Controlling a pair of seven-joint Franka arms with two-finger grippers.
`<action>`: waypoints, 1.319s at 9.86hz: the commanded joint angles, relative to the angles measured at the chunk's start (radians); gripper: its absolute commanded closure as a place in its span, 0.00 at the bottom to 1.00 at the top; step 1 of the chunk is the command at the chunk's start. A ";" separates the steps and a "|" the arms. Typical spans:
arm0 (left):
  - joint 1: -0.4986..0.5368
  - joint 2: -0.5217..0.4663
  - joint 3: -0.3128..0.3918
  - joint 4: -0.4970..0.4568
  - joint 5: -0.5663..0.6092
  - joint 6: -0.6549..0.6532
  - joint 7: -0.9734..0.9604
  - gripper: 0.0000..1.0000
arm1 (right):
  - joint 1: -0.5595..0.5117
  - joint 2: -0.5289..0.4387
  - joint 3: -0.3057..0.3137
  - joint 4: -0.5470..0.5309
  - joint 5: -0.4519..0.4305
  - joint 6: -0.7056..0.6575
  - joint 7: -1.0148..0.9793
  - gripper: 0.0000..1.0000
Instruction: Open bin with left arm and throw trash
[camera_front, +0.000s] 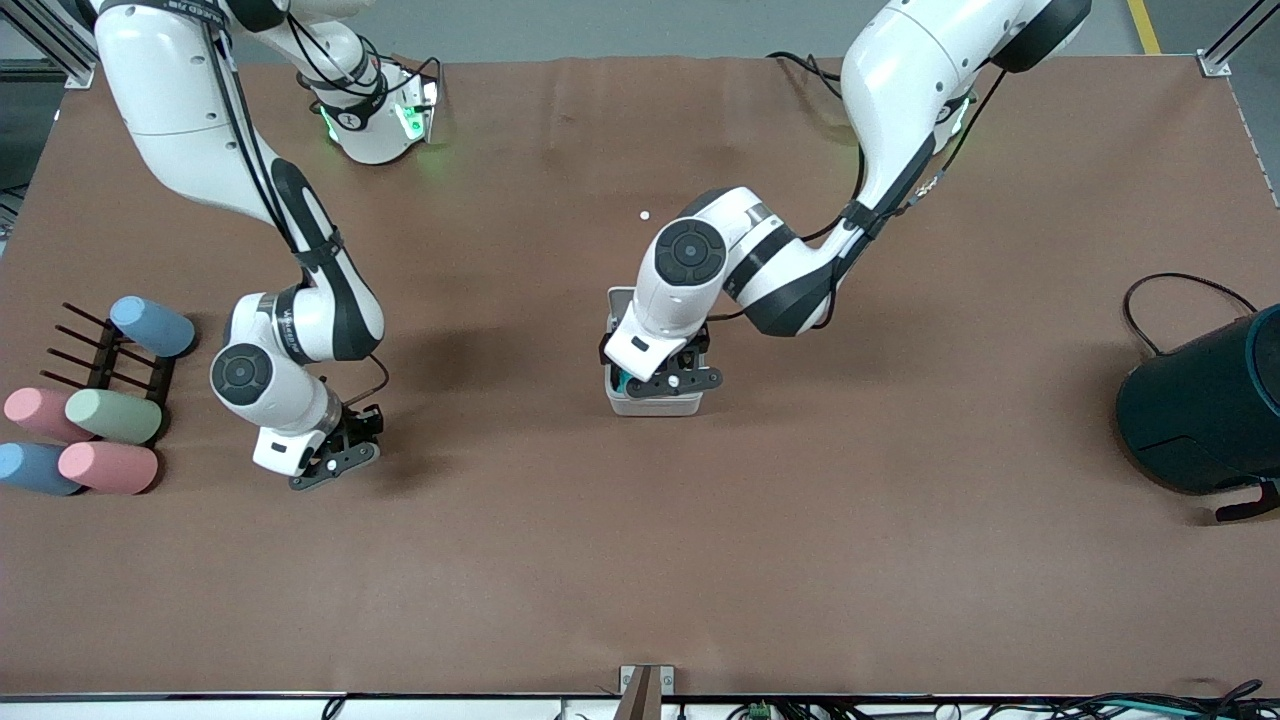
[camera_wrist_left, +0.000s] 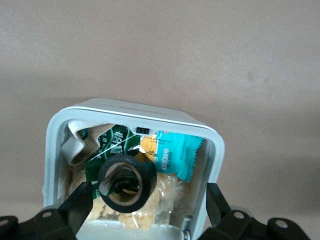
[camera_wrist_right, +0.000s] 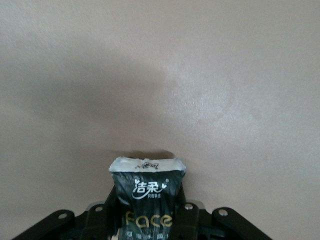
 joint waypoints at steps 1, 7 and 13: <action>0.055 -0.079 0.007 0.006 -0.025 -0.080 0.007 0.00 | -0.018 -0.017 0.040 0.051 0.047 -0.076 0.010 0.56; 0.313 -0.295 -0.012 0.003 -0.053 -0.479 0.139 0.00 | 0.216 -0.044 0.103 0.162 0.184 -0.187 0.534 0.57; 0.557 -0.467 -0.019 0.004 -0.062 -0.631 0.424 0.00 | 0.439 -0.043 0.119 0.300 0.182 -0.195 1.002 0.57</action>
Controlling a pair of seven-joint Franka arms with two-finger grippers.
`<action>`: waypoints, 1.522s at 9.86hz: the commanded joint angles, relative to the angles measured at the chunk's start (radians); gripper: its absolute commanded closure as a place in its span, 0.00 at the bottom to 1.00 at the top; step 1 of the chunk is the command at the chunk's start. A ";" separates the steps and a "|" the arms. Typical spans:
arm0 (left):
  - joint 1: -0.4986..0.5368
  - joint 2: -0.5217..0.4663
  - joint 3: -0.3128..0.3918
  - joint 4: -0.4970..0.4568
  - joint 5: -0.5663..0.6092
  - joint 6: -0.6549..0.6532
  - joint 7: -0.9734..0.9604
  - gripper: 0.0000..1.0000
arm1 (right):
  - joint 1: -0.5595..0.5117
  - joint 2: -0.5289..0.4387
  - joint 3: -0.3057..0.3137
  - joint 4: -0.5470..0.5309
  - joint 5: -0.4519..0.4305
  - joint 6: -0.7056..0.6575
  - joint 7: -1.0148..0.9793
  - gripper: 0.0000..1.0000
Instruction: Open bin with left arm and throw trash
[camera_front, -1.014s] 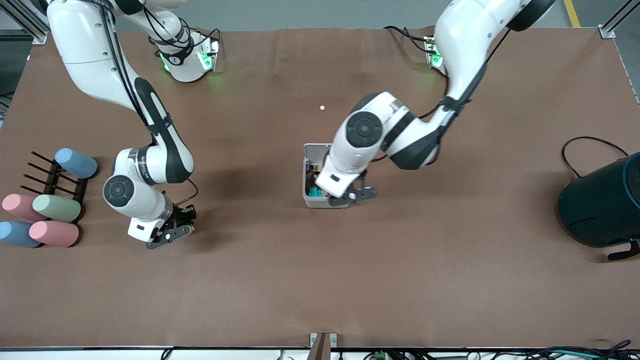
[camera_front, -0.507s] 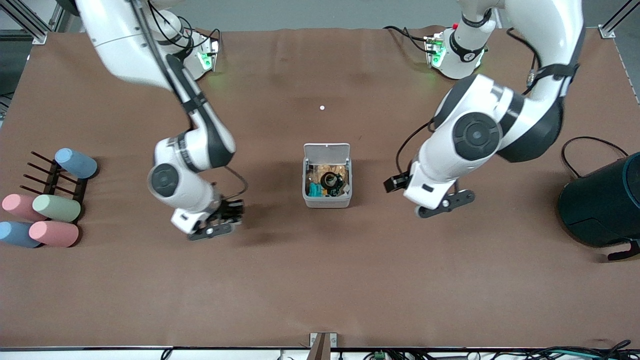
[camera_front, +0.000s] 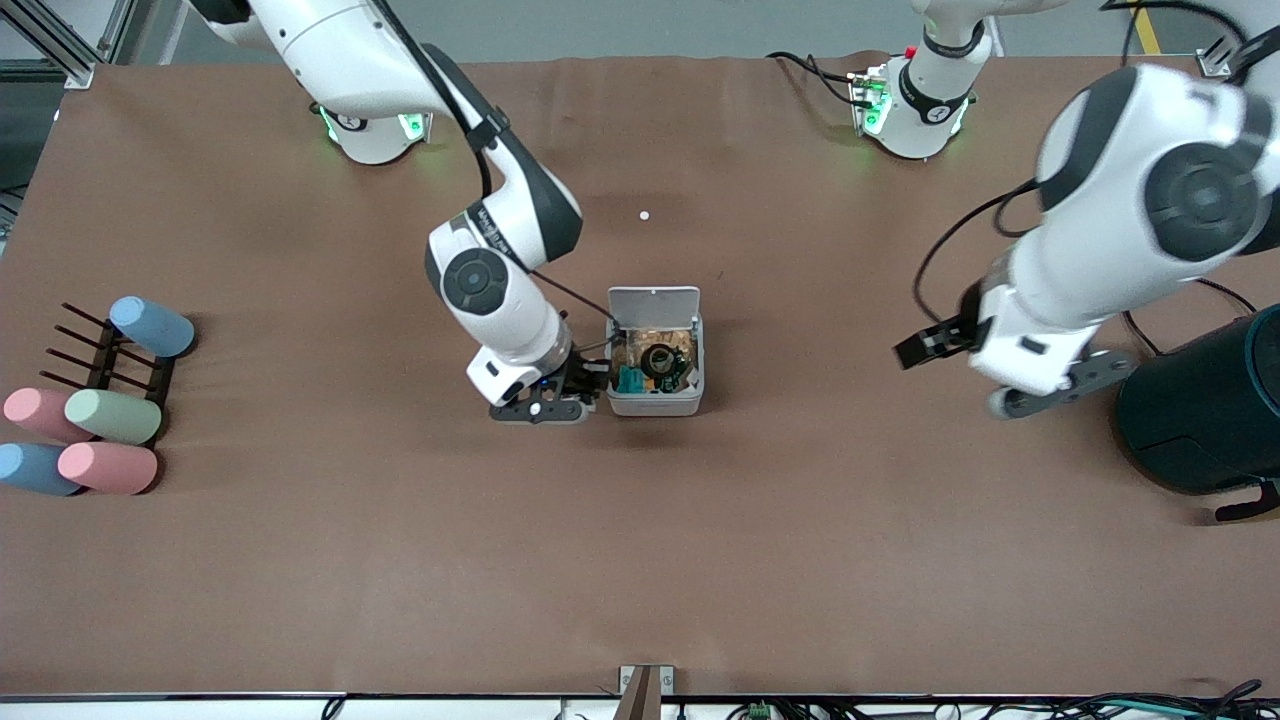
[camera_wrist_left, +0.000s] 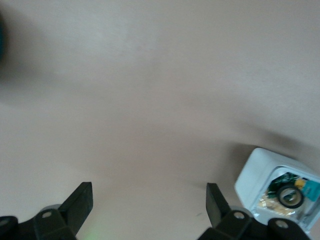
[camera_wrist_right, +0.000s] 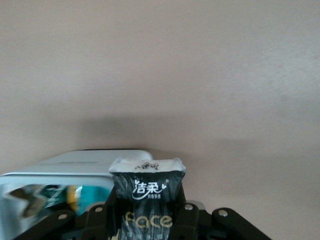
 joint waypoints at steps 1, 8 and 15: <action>0.063 -0.076 -0.007 -0.028 -0.015 -0.044 0.135 0.00 | 0.048 -0.010 -0.004 0.032 0.008 -0.015 0.090 0.57; -0.085 -0.248 0.296 -0.031 -0.069 -0.097 0.424 0.00 | 0.110 -0.004 -0.011 0.031 -0.023 -0.035 0.135 0.08; -0.148 -0.319 0.405 -0.091 -0.115 -0.122 0.508 0.00 | -0.058 -0.183 -0.083 0.031 -0.060 -0.340 -0.203 0.06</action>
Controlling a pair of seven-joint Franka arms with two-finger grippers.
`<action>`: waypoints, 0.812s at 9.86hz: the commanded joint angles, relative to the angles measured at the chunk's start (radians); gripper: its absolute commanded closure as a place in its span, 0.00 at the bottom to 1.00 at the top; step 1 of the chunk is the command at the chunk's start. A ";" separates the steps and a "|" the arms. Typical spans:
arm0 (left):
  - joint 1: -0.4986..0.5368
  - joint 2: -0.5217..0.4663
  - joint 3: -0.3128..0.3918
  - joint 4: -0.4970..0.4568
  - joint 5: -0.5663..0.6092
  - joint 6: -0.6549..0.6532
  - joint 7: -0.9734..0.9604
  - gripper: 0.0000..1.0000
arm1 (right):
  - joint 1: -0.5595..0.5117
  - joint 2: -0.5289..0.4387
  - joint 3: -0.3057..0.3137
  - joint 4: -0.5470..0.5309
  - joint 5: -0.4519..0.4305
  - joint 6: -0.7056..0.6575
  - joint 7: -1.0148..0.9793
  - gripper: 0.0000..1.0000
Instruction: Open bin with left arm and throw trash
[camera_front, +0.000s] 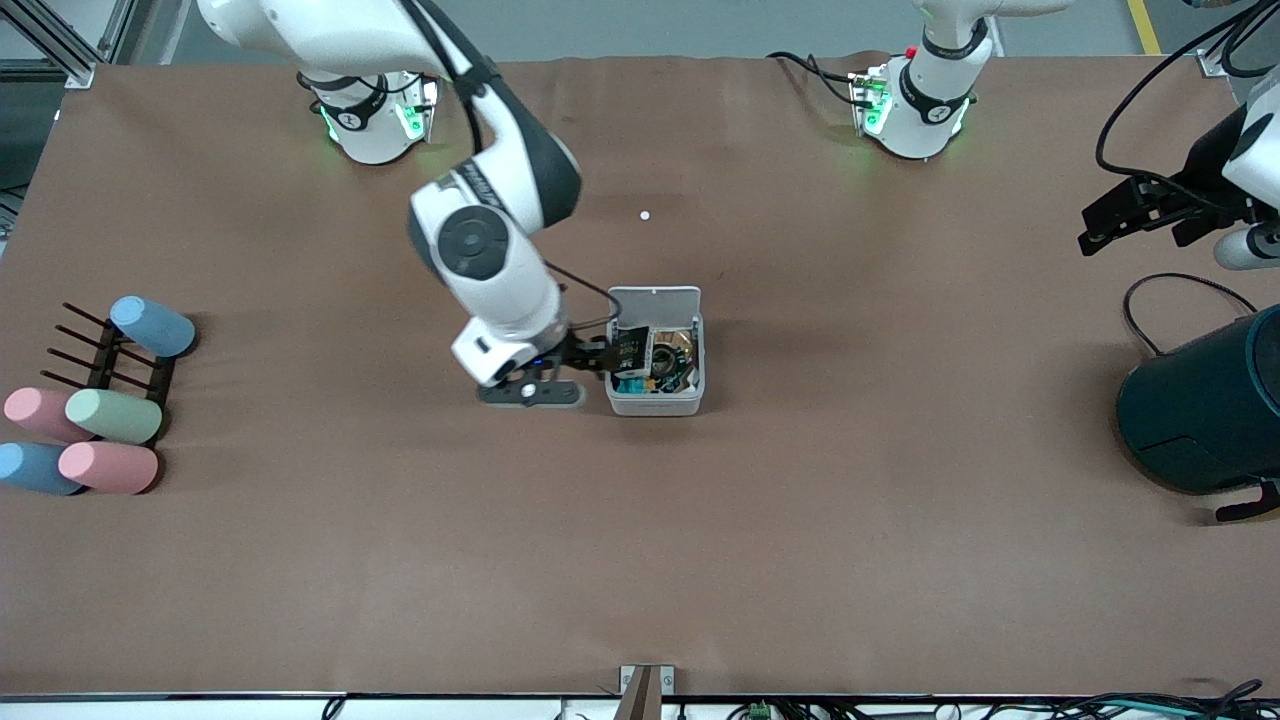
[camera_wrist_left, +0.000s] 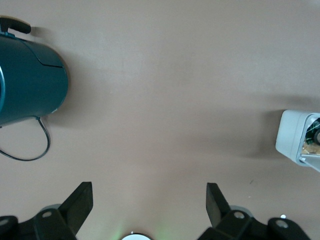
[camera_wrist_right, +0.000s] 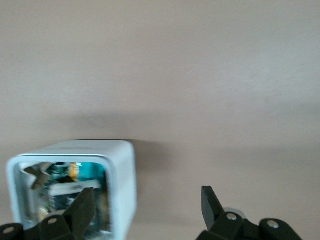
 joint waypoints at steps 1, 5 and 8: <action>-0.010 -0.049 0.023 -0.029 -0.017 -0.016 0.030 0.00 | -0.124 -0.126 0.006 -0.034 -0.013 -0.138 -0.173 0.06; -0.008 -0.061 0.029 -0.028 -0.020 -0.027 0.034 0.00 | -0.380 -0.301 0.009 -0.047 -0.007 -0.282 -0.270 0.00; -0.011 -0.038 0.029 -0.034 -0.025 0.016 0.077 0.00 | -0.546 -0.405 0.012 -0.055 -0.010 -0.283 -0.411 0.00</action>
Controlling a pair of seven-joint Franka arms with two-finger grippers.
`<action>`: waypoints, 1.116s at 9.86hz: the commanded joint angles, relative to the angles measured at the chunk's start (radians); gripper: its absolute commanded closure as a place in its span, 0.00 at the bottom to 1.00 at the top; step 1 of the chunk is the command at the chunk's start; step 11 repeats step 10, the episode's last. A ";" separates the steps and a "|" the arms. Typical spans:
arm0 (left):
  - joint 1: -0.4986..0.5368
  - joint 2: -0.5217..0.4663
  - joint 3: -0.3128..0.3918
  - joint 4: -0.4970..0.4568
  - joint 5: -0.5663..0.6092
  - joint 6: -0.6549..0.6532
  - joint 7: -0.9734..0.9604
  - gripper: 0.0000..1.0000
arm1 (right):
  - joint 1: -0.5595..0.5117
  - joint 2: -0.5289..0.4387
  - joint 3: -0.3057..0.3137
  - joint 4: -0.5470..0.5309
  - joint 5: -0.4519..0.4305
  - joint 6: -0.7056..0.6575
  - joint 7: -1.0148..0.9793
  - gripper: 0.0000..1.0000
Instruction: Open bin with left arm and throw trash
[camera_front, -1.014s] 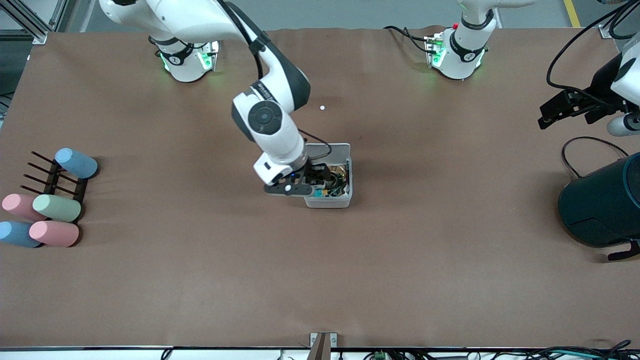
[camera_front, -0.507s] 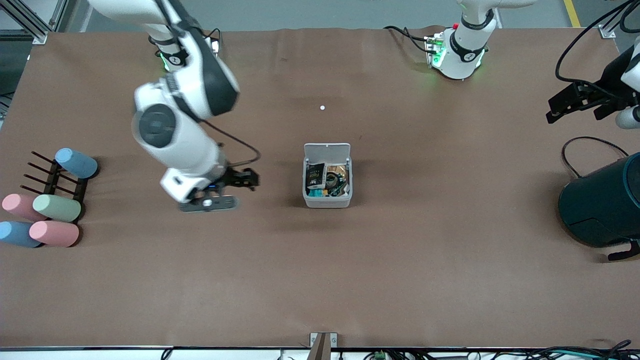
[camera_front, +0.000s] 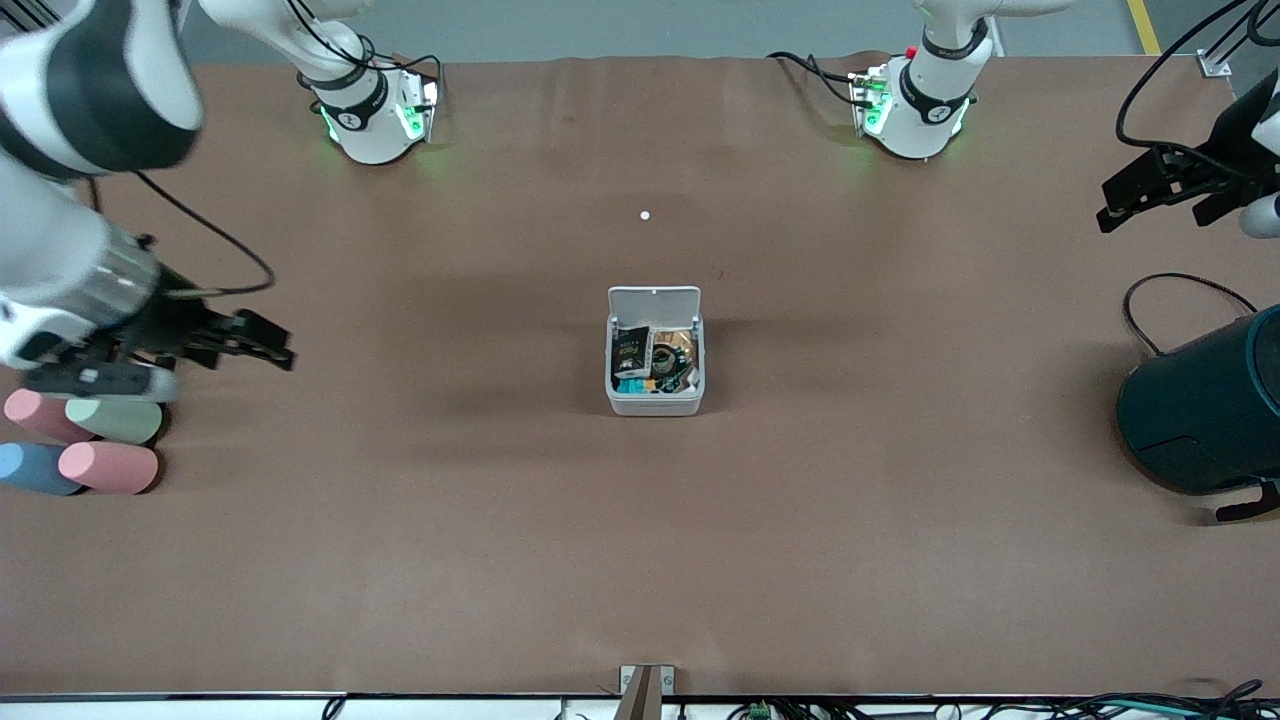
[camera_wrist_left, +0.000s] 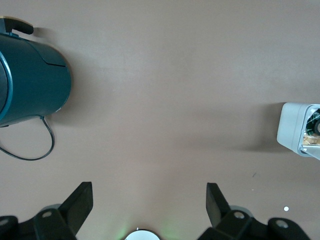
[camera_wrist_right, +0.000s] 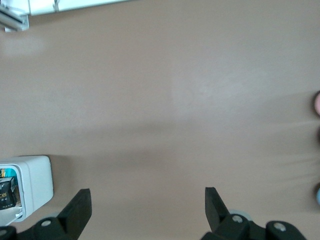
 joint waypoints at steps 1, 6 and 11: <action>-0.008 0.009 0.009 -0.012 -0.015 0.041 0.061 0.00 | -0.097 -0.111 0.024 -0.055 -0.016 -0.017 -0.040 0.00; -0.010 0.009 0.010 -0.012 -0.018 0.043 0.049 0.00 | -0.149 -0.225 0.027 -0.076 -0.119 -0.075 -0.061 0.00; -0.011 0.006 0.010 -0.006 -0.016 0.043 0.039 0.00 | -0.149 -0.223 0.027 -0.066 -0.118 -0.083 -0.063 0.00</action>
